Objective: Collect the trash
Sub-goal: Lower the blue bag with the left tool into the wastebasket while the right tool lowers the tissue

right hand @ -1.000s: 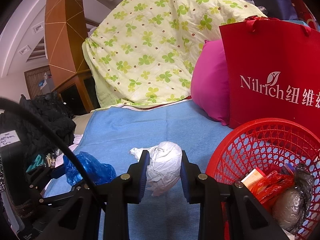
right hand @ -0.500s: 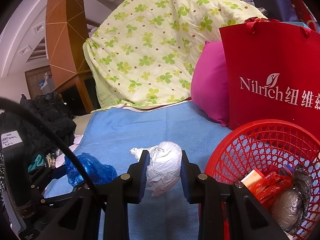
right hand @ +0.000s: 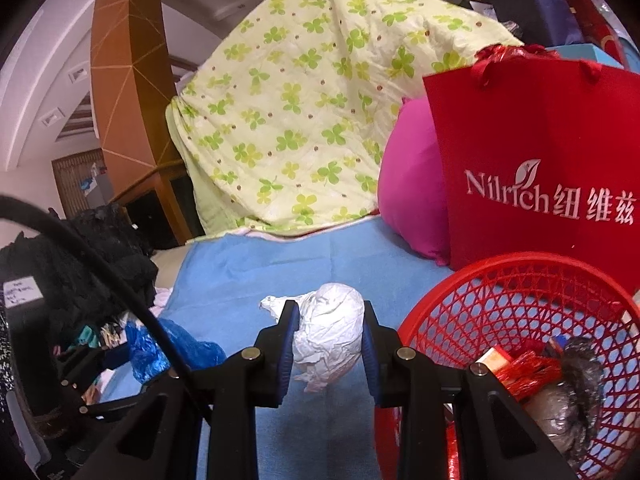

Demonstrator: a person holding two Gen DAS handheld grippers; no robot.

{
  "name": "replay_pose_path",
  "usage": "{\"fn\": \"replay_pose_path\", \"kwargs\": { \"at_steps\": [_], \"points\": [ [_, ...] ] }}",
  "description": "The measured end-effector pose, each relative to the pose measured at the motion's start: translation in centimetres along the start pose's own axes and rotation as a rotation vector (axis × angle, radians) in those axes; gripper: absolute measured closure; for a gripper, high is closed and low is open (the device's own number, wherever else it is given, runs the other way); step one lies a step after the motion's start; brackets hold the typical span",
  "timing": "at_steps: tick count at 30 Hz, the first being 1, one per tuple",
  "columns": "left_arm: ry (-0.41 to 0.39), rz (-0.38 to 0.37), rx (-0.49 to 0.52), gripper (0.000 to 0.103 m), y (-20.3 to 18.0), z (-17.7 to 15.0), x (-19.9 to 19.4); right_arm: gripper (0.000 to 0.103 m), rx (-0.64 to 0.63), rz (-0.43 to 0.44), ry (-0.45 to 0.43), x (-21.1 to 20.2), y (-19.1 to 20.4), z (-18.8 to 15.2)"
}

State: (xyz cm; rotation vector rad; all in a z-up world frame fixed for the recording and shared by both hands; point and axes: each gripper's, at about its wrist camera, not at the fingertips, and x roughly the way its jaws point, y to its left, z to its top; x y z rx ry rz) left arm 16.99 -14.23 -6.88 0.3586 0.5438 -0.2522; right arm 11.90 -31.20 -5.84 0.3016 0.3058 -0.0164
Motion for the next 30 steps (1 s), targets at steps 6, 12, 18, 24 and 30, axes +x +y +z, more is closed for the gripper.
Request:
{"fn": "replay_pose_path", "kwargs": {
  "at_steps": [6,12,18,24,30],
  "points": [
    [-0.038,0.021,0.027,0.045,-1.3,1.5,-2.8,0.070,0.030,0.002,-0.050,-2.2,-1.3,0.8],
    [-0.065,0.036,0.056,0.045,-2.8,3.0,-5.0,0.070,0.060,-0.011,-0.087,-3.6,-3.3,1.3],
    [-0.090,0.027,0.077,0.045,-4.1,4.4,-6.7,0.070,0.102,-0.020,-0.106,-4.9,-5.3,1.4],
    [-0.110,-0.016,0.089,0.044,-6.0,5.5,-8.2,0.070,0.142,-0.024,-0.128,-6.1,-6.8,1.1],
    [-0.150,-0.121,0.064,0.044,-8.0,6.7,-9.4,0.070,0.216,-0.043,-0.157,-7.8,-9.5,0.8]
  ]
}}
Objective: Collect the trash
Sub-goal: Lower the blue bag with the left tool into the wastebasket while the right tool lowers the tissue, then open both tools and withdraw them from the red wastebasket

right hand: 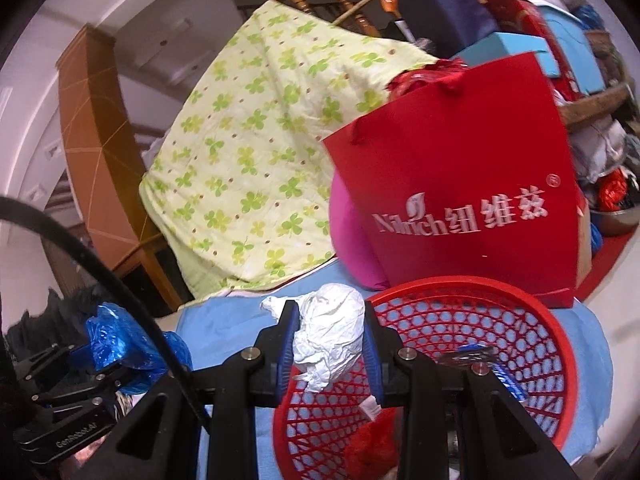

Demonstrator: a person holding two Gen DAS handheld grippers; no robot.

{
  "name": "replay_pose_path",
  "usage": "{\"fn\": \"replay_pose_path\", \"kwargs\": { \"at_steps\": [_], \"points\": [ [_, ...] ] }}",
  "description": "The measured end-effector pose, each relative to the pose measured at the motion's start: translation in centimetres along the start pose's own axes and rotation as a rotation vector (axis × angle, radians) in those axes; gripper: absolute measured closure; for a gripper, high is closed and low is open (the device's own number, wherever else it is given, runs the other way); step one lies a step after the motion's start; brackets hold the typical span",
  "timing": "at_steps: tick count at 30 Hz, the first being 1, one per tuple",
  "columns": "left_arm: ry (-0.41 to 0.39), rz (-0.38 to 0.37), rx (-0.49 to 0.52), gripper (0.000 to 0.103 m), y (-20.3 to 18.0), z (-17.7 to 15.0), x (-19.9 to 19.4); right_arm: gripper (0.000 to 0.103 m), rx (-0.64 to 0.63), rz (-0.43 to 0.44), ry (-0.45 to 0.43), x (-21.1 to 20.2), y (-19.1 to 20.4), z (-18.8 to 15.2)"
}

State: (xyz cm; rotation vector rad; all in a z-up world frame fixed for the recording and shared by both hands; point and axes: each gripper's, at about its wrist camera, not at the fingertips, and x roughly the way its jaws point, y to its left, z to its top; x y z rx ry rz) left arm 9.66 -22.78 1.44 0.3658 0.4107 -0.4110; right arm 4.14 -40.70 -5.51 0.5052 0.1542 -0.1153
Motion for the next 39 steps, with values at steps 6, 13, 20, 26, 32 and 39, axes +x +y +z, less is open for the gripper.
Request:
{"fn": "replay_pose_path", "kwargs": {
  "at_steps": [6,13,20,26,32,39],
  "points": [
    [-0.032,-0.122,-0.023,0.044,-2.8,1.5,0.7,0.070,0.095,-0.031,-0.013,-1.0,-3.7,0.6],
    [0.077,-0.308,-0.072,0.041,-6.4,1.3,5.7,0.068,0.221,-0.071,0.004,-0.9,-7.8,1.1],
    [0.167,-0.332,-0.099,0.041,-6.7,-0.8,8.9,0.027,0.359,-0.041,-0.034,-1.4,-10.0,1.2],
    [0.143,-0.208,-0.077,0.040,-3.5,-2.3,7.5,0.027,0.329,-0.044,-0.073,-1.7,-9.0,1.6],
    [0.077,-0.136,-0.130,0.025,0.0,-2.4,2.6,0.027,0.172,-0.110,-0.076,-1.4,-5.3,1.3],
    [-0.029,-0.039,-0.093,0.012,1.3,-2.1,-3.5,0.027,0.051,-0.198,-0.028,-5.0,-0.9,-2.3]
  ]
}}
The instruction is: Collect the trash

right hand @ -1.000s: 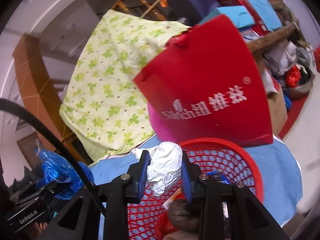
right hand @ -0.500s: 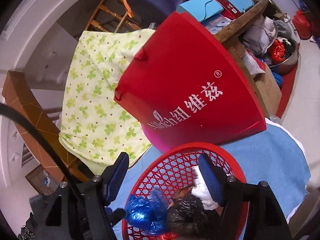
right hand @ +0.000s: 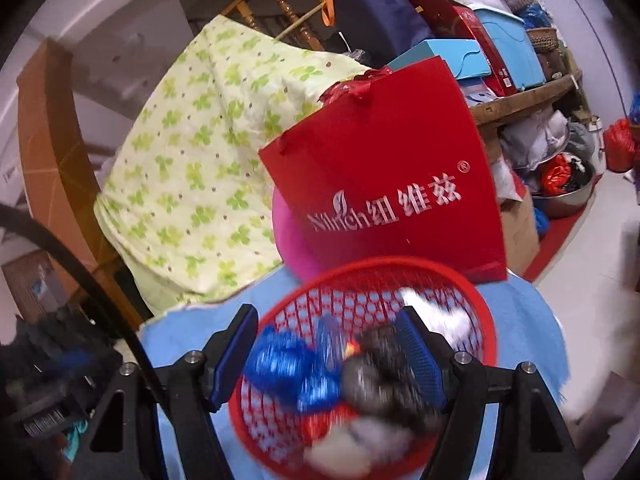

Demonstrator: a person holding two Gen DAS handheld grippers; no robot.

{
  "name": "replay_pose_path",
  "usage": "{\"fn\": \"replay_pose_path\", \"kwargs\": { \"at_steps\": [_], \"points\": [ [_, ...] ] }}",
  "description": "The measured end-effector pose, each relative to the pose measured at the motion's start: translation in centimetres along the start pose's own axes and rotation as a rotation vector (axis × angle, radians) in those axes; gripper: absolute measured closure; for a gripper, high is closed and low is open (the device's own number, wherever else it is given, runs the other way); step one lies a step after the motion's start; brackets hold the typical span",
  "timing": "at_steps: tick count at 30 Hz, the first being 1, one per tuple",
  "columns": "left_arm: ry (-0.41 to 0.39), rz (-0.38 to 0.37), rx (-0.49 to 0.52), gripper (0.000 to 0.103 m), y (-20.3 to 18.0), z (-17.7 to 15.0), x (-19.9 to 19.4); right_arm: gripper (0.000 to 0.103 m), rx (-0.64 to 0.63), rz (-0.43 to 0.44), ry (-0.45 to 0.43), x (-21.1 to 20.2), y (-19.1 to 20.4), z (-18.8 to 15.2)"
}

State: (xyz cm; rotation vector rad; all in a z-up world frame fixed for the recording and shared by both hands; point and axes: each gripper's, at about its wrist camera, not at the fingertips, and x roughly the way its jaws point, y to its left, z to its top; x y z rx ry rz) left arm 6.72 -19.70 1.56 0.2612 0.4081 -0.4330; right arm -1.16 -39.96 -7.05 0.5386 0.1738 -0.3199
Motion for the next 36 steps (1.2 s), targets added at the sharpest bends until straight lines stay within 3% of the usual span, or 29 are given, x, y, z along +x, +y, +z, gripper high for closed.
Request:
{"fn": "replay_pose_path", "kwargs": {
  "at_steps": [6,15,25,36],
  "points": [
    [-0.039,0.049,-0.032,0.010,1.5,0.2,-3.9,0.027,-0.163,-0.046,-0.017,-5.2,2.9,-1.2],
    [-0.089,0.110,-0.101,0.008,3.9,0.5,-9.1,0.027,-0.276,-0.073,-0.053,-12.8,6.2,0.7],
    [-0.106,0.186,-0.033,0.008,4.5,0.4,-12.2,0.027,-0.318,-0.090,-0.014,-16.5,9.0,1.8],
    [-0.098,0.195,-0.064,0.007,6.1,0.1,-14.7,0.027,-0.403,-0.134,0.017,-18.4,11.5,0.4]
  ]
}}
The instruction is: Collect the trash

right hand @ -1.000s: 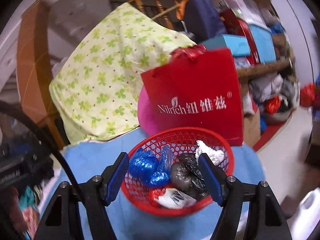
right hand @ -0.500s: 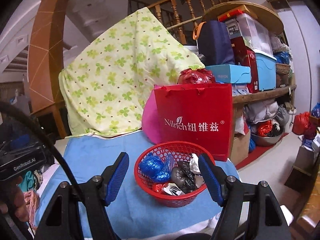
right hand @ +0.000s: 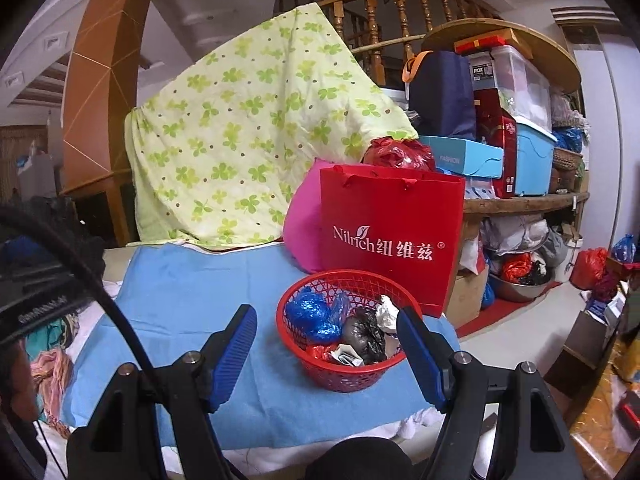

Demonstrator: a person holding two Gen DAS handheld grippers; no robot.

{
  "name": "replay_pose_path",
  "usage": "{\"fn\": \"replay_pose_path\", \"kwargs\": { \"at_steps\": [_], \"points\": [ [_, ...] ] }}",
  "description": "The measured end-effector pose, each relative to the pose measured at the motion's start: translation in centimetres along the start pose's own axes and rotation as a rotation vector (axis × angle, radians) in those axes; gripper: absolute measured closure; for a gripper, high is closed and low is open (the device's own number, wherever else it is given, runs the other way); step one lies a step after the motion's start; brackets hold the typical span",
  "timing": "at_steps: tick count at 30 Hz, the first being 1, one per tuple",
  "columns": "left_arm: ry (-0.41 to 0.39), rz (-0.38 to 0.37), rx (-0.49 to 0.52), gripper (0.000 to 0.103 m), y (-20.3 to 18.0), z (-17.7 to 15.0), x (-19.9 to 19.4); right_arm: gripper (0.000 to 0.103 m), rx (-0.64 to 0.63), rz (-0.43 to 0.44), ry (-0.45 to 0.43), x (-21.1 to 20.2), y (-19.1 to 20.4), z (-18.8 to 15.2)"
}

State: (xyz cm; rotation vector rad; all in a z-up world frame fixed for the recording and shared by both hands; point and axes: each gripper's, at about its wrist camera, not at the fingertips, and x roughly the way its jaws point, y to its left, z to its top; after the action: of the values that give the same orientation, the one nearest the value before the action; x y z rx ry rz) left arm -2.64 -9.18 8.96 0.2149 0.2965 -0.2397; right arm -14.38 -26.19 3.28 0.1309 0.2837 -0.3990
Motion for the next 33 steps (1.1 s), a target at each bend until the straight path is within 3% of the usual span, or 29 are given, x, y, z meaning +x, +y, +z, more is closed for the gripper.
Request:
{"fn": "replay_pose_path", "kwargs": {
  "at_steps": [33],
  "points": [
    [0.041,-0.016,0.052,0.007,0.4,-1.4,-0.7,0.027,-0.040,0.009,0.013,-0.5,0.9,-0.2]
  ]
}}
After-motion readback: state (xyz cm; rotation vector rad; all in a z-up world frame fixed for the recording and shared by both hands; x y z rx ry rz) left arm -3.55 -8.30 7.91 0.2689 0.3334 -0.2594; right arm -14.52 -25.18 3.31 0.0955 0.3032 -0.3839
